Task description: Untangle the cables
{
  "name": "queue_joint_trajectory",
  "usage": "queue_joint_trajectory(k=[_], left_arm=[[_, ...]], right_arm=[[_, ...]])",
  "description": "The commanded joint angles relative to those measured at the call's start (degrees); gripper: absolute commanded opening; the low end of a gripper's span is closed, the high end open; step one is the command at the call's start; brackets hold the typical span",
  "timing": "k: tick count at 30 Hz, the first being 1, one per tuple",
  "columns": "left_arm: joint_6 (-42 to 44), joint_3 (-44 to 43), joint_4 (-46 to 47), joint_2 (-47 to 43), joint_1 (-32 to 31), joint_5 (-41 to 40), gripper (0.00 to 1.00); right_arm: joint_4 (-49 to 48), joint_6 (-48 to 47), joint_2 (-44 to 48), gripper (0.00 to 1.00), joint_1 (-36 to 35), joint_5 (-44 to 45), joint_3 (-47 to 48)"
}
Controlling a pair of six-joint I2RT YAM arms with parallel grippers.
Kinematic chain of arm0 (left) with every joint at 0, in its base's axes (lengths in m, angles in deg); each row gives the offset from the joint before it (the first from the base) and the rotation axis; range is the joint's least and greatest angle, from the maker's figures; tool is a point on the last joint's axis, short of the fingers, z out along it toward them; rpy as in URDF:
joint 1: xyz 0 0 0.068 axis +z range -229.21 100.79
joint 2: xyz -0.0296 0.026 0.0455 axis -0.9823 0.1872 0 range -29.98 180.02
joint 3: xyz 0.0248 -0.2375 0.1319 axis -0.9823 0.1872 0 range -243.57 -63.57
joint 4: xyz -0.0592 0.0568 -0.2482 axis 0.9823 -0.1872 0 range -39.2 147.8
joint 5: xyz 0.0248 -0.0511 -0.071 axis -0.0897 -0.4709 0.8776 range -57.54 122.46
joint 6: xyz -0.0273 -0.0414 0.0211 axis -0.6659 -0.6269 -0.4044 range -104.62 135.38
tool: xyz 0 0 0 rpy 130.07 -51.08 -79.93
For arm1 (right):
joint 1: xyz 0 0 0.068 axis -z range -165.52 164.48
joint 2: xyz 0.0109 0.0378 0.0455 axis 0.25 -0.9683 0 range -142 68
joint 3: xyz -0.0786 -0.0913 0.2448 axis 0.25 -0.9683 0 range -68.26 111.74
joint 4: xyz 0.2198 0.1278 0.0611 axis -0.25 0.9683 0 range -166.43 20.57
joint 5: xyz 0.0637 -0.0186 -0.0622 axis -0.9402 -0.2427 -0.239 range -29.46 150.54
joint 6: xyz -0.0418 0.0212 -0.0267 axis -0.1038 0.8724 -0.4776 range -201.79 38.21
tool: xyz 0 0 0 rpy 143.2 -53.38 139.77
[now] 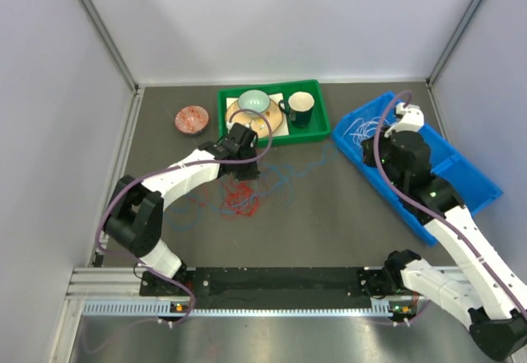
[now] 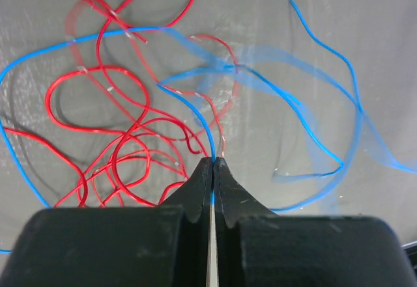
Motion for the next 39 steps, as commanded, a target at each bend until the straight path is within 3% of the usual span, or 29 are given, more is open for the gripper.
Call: queue_joint_trajectory(k=[1, 6, 11, 15, 16, 18, 19, 20, 22, 23, 25, 32, 39], left_arm=[[1.04, -2.59, 2.15, -1.85, 0.14, -0.67, 0.00], [1.65, -2.41, 2.15, -3.78, 0.14, -0.76, 0.00], [2.62, -2.23, 1.97, -5.28, 0.14, -1.81, 0.00], [2.62, -2.15, 0.66, -5.19, 0.32, -3.22, 0.00], [2.36, -2.14, 0.05, -5.28, 0.23, -4.27, 0.06], [2.00, -1.44, -0.92, -5.80, 0.40, -5.24, 0.21], [1.83, -1.09, -1.19, -6.16, 0.58, -5.85, 0.31], [1.65, -0.48, -1.89, -6.42, 0.75, -6.03, 0.62], [1.39, 0.22, -2.24, -8.00, 1.11, -6.21, 0.78], [1.30, 1.01, -2.42, -8.62, 1.72, -6.30, 0.88], [0.95, 1.81, -2.33, -10.90, 2.51, -6.12, 0.93], [0.42, 3.74, -3.39, -16.53, 6.38, -5.77, 0.95], [1.30, 5.32, -3.21, -19.70, 10.16, -4.54, 0.95]], right_arm=[[3.63, -1.57, 2.78, 0.00, 4.90, 2.15, 1.98], [4.25, 0.09, 2.52, 0.00, 7.03, 0.83, 1.72], [1.36, 4.05, -0.55, 0.00, 6.85, -9.00, -0.82], [-3.48, 7.04, -6.25, 0.00, -0.49, -9.64, -3.37], [-4.71, 7.22, -8.18, 0.00, -2.53, -9.02, -3.12], [-5.51, 7.74, -11.96, 0.17, -5.44, -11.03, -2.24], [-6.21, 7.92, -15.98, 0.38, -6.32, -13.30, -1.10], [-6.82, 7.92, -17.59, 0.49, -7.29, -14.02, -0.74], [-7.79, 8.10, -20.85, 0.77, -9.67, -15.42, 0.31], [-8.84, 8.01, -24.08, 0.82, -10.28, -16.21, 0.75], [-9.55, 8.45, -27.17, 0.92, -10.99, -17.18, 1.98], [-9.99, 7.04, -40.71, 0.98, -14.32, -18.16, 7.43], [-10.08, 6.34, -49.32, 0.91, -16.44, -17.63, 12.43]])
